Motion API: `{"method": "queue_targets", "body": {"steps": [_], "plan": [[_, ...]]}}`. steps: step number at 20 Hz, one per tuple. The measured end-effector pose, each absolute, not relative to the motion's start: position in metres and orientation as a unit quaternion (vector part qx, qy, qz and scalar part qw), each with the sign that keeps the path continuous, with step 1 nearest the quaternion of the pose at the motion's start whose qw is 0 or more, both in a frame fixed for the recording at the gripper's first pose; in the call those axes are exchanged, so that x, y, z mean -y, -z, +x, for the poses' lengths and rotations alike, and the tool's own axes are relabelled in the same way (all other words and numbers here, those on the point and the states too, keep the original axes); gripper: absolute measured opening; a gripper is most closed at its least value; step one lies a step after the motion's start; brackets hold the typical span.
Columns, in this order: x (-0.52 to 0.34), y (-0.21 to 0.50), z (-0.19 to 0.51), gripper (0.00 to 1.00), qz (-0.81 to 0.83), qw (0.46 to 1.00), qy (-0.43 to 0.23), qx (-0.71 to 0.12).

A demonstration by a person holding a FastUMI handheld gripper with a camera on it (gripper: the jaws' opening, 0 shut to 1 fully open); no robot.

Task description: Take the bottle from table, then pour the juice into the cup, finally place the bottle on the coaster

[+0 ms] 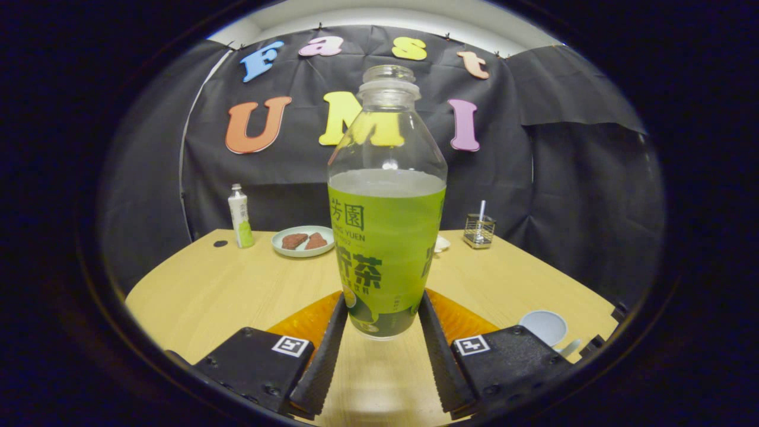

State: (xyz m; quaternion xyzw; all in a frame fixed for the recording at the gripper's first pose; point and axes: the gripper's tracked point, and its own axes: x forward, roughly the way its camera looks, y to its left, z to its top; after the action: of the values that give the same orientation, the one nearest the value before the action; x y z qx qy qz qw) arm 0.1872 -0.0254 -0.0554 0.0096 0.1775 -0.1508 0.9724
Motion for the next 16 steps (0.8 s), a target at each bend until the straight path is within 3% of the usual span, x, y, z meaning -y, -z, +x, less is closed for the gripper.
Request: {"method": "queue_targets", "body": {"steps": [16], "plan": [[0.052,0.09,0.264,0.76,0.027,0.966,0.126,-0.224]]}}
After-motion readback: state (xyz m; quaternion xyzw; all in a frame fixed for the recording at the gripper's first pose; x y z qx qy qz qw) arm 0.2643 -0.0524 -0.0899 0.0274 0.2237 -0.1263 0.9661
